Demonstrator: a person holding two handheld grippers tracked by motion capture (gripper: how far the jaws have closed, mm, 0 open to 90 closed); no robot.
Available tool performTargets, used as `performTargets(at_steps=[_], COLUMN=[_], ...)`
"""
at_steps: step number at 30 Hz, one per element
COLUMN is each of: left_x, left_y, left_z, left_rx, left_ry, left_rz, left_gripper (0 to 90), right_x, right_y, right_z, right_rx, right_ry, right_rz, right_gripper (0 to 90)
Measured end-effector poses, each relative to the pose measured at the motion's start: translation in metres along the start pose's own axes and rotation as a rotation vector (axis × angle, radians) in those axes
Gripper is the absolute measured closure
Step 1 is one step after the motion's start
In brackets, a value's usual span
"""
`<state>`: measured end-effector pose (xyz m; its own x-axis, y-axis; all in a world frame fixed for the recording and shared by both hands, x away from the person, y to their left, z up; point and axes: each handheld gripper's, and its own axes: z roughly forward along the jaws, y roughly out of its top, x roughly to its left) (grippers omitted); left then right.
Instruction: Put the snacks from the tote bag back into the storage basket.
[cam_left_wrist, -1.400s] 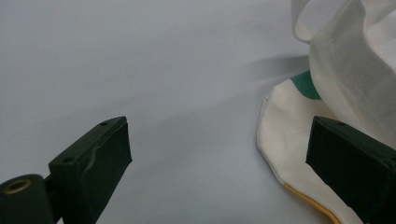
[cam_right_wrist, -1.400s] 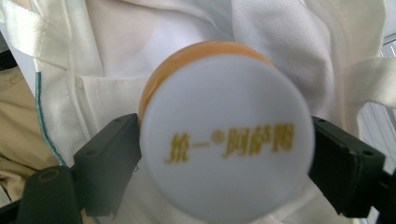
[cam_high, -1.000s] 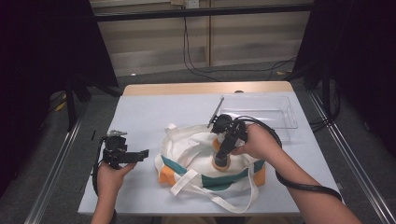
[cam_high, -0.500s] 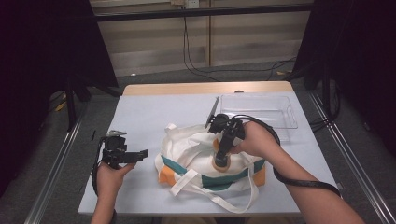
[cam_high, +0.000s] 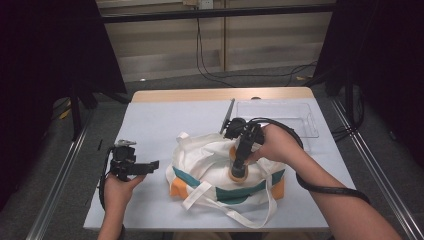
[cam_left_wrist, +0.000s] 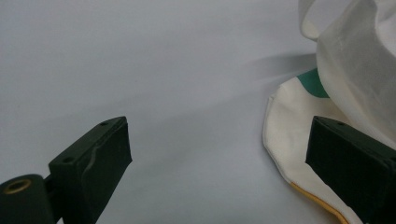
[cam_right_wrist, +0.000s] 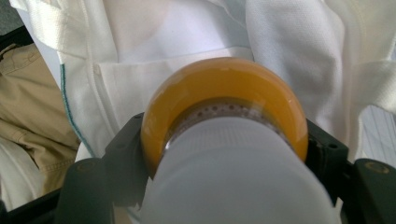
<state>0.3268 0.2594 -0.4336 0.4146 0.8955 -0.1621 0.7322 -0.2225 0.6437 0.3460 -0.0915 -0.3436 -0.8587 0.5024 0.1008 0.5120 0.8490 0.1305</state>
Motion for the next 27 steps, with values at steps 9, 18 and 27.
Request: performTargets(at_steps=[9,18,27], left_x=[0.001,0.001,0.001], left_y=[0.000,0.000,0.000], left_z=[0.000,0.000,-0.001], left_rx=[-0.003,-0.003,-0.004], left_ry=[0.006,0.005,0.004], left_rz=[0.004,0.003,0.001], left_gripper=[6.4,6.4,6.4], right_x=[-0.001,-0.002,-0.005], right_y=[0.000,0.001,0.001], right_z=[-0.011,-0.023,-0.035], right_rx=[0.002,0.015,0.006], right_ry=[0.015,0.021,0.027], right_rz=[-0.002,-0.012,-0.004], right_gripper=[30.3,30.2,30.3])
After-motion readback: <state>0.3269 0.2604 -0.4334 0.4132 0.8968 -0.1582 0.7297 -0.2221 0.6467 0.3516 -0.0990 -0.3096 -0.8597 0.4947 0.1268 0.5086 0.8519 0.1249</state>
